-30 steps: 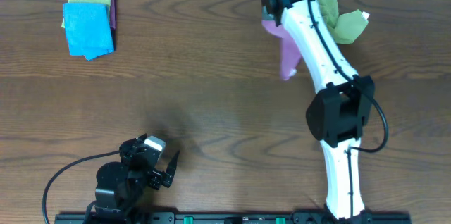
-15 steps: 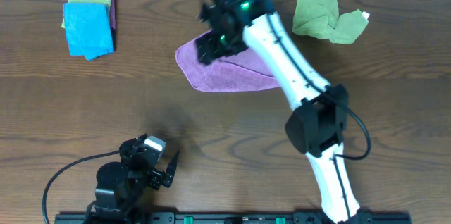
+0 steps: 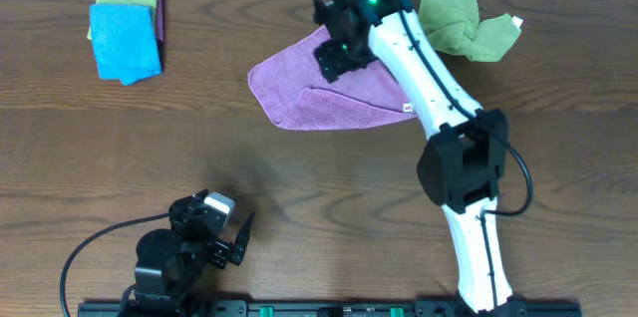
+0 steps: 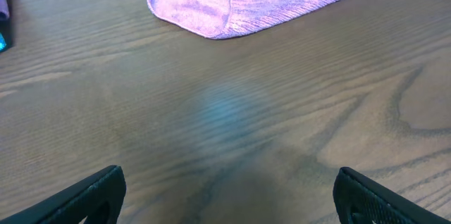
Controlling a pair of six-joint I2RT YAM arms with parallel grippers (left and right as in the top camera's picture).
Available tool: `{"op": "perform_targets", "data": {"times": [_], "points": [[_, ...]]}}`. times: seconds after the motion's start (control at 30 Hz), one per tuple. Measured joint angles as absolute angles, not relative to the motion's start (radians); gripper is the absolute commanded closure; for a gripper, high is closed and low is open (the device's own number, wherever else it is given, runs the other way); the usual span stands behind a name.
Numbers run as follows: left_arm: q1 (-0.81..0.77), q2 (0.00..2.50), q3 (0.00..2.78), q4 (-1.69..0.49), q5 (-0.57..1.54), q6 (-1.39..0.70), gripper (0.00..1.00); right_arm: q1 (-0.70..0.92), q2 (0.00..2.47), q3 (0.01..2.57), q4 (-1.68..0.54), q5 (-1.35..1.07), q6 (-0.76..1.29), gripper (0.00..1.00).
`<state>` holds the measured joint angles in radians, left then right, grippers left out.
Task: Fold the cloth
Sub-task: 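Regrasp a purple cloth corner with the right gripper and spread it, then pull the purple cloth flat with the right gripper, then release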
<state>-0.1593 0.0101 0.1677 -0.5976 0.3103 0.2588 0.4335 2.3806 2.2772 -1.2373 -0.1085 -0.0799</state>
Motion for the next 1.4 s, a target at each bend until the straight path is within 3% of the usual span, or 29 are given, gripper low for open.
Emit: {"op": "perform_targets", "data": {"times": [0.3, 0.67, 0.77, 0.83, 0.87, 0.93, 1.4], "points": [[-0.159, 0.01, 0.168, -0.597, 0.31, 0.259, 0.04, 0.47, 2.444, 2.177, -1.18, -0.158, -0.225, 0.3], [-0.159, 0.01, 0.168, -0.598, 0.31, 0.259, 0.05, 0.498, 2.444, 2.109, -1.018, -0.157, -0.259, 0.3], [-0.159, 0.01, 0.168, -0.597, 0.31, 0.259, 0.04, 0.498, 2.444, 2.099, -0.998, -0.155, -0.265, 0.43], [-0.159, 0.01, 0.168, -0.597, 0.31, 0.259, 0.05, 0.498, 2.445, 2.099, -1.001, -0.153, -0.273, 0.75], [-0.159, 0.01, 0.168, -0.597, 0.31, 0.259, 0.05, 0.499, 2.447, 2.099, -1.007, -0.152, -0.273, 0.86], [-0.159, 0.01, 0.168, -0.598, 0.31, 0.259, 0.05, 0.501, 2.448, 2.098, -1.018, -0.151, -0.269, 0.97], [-0.159, 0.01, 0.168, -0.597, 0.31, 0.259, 0.05, 0.59, 2.445, 2.101, -1.231, -0.181, -0.209, 0.99]]}}
